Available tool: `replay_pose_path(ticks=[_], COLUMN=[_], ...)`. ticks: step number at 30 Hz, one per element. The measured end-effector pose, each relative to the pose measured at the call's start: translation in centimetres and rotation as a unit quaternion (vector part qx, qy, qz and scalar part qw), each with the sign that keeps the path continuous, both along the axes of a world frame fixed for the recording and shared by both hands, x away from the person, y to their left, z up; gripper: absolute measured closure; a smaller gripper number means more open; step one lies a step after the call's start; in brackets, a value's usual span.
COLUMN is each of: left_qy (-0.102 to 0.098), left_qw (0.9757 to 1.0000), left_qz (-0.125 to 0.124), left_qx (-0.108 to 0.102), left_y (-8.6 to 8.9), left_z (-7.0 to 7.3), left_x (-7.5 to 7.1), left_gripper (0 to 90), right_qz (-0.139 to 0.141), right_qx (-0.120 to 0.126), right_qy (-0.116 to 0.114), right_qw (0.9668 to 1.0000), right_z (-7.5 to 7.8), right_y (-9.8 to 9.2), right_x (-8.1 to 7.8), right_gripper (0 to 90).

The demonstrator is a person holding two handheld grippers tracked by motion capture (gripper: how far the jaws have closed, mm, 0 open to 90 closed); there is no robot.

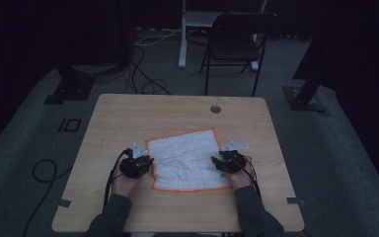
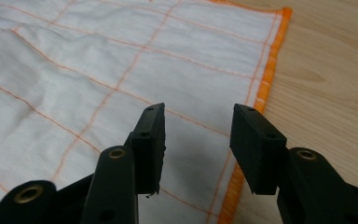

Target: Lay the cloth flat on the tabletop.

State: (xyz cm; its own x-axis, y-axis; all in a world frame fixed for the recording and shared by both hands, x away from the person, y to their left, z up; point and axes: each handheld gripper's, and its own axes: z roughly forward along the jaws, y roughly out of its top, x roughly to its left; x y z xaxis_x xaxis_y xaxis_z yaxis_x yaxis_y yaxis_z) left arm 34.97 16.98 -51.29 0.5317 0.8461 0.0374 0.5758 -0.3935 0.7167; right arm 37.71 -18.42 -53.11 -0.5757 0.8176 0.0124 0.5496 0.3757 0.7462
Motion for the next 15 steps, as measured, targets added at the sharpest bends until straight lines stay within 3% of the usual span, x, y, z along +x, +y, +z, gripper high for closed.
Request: replay_pose_path(ticks=[2,7,15], left_qy=[0.007,0.015,0.012], left_qw=[0.9999,0.9998,0.9998], left_qz=[0.003,0.005,0.004], left_qx=[0.006,0.013,0.013], left_y=[-0.3,-0.7,-0.7], left_z=[-0.8,-1.8,-2.2], left_x=[1.2,2.1,3.0], left_gripper=[77.4,77.4,77.7], right_qz=[-0.002,-0.003,-0.002], right_qx=[-0.001,-0.002,-0.005], right_qy=[0.003,0.009,0.013], right_qw=[1.0000,1.0000,0.9999], right_z=[-0.3,-0.7,-1.1], right_y=[-0.3,-0.4,-0.6], right_x=[0.0,-0.2,-0.5], right_gripper=[55.0,55.0,55.0])
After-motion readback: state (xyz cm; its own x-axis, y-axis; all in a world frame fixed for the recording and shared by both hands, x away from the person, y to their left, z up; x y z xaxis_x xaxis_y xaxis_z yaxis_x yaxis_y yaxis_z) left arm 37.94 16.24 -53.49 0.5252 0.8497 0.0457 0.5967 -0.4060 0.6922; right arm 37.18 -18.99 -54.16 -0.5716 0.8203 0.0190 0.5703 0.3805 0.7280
